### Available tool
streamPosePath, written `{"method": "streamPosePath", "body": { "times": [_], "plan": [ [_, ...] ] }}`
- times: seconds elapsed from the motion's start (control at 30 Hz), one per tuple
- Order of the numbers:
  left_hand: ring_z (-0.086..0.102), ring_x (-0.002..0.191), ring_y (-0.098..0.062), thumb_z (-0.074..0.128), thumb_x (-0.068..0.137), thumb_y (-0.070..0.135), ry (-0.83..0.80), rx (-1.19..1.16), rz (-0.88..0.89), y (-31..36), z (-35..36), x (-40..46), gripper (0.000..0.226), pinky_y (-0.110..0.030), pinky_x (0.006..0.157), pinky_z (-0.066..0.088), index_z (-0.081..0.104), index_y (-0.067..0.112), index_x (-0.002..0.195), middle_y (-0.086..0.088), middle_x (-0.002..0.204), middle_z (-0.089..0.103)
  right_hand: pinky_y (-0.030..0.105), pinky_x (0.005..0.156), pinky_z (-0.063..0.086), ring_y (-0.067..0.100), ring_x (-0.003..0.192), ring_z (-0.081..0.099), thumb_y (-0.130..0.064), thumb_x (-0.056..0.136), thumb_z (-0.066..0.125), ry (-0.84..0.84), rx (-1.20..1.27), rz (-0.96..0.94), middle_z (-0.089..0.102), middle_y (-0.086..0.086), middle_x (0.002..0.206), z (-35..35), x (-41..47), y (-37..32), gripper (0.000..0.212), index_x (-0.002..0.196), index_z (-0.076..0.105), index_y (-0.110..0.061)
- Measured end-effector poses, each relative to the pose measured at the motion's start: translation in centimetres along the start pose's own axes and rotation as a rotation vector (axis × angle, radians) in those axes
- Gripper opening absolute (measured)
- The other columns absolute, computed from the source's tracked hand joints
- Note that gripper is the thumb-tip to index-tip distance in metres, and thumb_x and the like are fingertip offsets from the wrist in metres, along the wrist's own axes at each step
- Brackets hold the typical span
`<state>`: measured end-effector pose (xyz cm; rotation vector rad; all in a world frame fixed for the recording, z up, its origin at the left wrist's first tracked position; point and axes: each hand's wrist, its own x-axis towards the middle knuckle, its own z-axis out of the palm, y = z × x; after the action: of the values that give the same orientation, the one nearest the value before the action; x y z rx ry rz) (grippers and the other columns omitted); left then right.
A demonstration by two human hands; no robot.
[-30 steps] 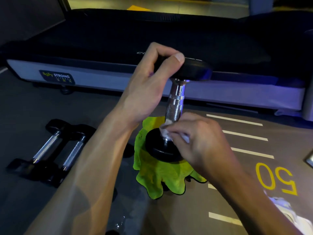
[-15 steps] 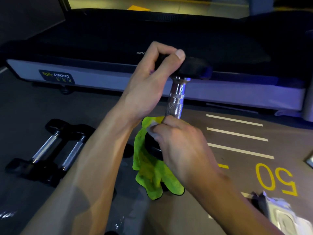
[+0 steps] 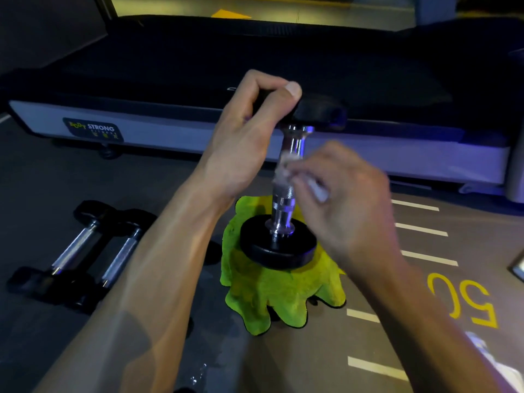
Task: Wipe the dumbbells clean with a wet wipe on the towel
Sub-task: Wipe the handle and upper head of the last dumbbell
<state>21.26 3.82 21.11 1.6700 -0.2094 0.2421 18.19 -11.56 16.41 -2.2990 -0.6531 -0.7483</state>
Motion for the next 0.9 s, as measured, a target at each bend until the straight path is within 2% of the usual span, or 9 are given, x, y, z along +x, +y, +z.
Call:
{"method": "streamPosePath", "body": {
  "times": [0.1,0.17,0.27,0.37,0.47,0.53,0.63,0.77,0.9],
  "plan": [
    [0.057,0.096,0.002,0.057,0.106,0.031,0.012,-0.005,-0.006,0.0,0.0,0.0,0.010,-0.019,0.088,0.049,0.062,0.022,0.105,0.004,0.107,0.060,0.022,0.078,0.045,0.015,0.090,0.062,-0.003,0.092,0.068,0.087,-0.005,0.014,0.067,0.003,0.100,0.0,0.4,0.0,0.014,0.101,0.074,-0.012],
    [0.057,0.098,0.001,0.057,0.101,0.038,0.026,-0.006,-0.011,0.0,-0.1,0.1,0.013,-0.024,0.092,0.048,0.062,0.026,0.102,0.005,0.107,0.060,0.029,0.078,0.052,0.021,0.090,0.065,-0.004,0.094,0.066,-0.058,0.000,-0.014,0.067,0.002,0.100,0.9,-1.8,-0.4,0.015,0.101,0.073,-0.015],
    [0.057,0.098,0.001,0.058,0.105,0.035,0.025,-0.008,-0.018,-0.1,0.0,0.1,0.009,-0.023,0.093,0.048,0.062,0.028,0.100,0.007,0.107,0.061,0.040,0.068,0.057,0.028,0.085,0.068,-0.010,0.090,0.064,-0.222,-0.006,-0.020,0.067,0.001,0.099,0.8,-3.4,-1.0,0.017,0.100,0.074,-0.021],
    [0.057,0.093,0.003,0.058,0.107,0.030,0.018,-0.006,-0.009,0.1,0.5,-0.1,0.007,-0.013,0.083,0.048,0.061,0.024,0.103,0.006,0.106,0.061,0.042,0.075,0.056,0.030,0.093,0.066,-0.009,0.095,0.056,-0.104,-0.048,0.014,0.065,0.005,0.109,0.4,-1.1,-0.8,0.021,0.106,0.074,-0.012],
    [0.056,0.089,0.004,0.059,0.107,0.030,0.024,0.001,-0.011,0.2,0.4,0.0,0.008,-0.010,0.078,0.047,0.061,0.024,0.102,0.005,0.103,0.059,0.035,0.097,0.050,0.032,0.115,0.058,0.007,0.090,0.058,-0.004,-0.048,0.003,0.059,0.013,0.131,0.9,-0.9,-0.9,0.032,0.116,0.072,-0.003],
    [0.056,0.092,0.002,0.059,0.106,0.032,0.038,-0.005,-0.009,0.1,0.2,0.1,0.009,-0.017,0.084,0.047,0.061,0.026,0.099,0.006,0.103,0.059,0.028,0.104,0.045,0.029,0.117,0.055,0.008,0.089,0.057,-0.084,0.017,-0.071,0.063,0.012,0.131,1.7,-3.1,-0.8,0.033,0.116,0.073,-0.002],
    [0.057,0.095,0.002,0.059,0.106,0.030,0.045,-0.007,-0.010,0.0,0.1,-0.1,0.008,-0.018,0.088,0.048,0.062,0.027,0.099,0.007,0.105,0.062,0.032,0.094,0.052,0.024,0.105,0.058,-0.002,0.091,0.055,-0.204,0.096,-0.119,0.072,0.002,0.114,2.0,-4.5,-0.9,0.027,0.106,0.076,-0.007],
    [0.057,0.092,0.007,0.059,0.106,0.030,0.028,-0.004,0.009,0.2,0.0,-0.3,0.007,-0.008,0.082,0.045,0.063,0.025,0.102,0.010,0.104,0.062,0.015,0.100,0.039,0.020,0.107,0.051,-0.012,0.095,0.051,-0.046,-0.016,-0.113,0.073,-0.003,0.113,1.2,-0.8,-0.4,0.030,0.108,0.078,-0.012],
    [0.056,0.088,0.007,0.059,0.106,0.027,0.039,-0.004,0.007,0.2,0.1,-0.1,0.007,-0.008,0.080,0.045,0.063,0.023,0.102,0.008,0.102,0.060,0.015,0.099,0.038,0.015,0.108,0.048,-0.009,0.096,0.057,-0.038,-0.005,-0.068,0.073,-0.001,0.116,1.7,-2.0,-0.5,0.026,0.109,0.079,-0.013]
  ]
}}
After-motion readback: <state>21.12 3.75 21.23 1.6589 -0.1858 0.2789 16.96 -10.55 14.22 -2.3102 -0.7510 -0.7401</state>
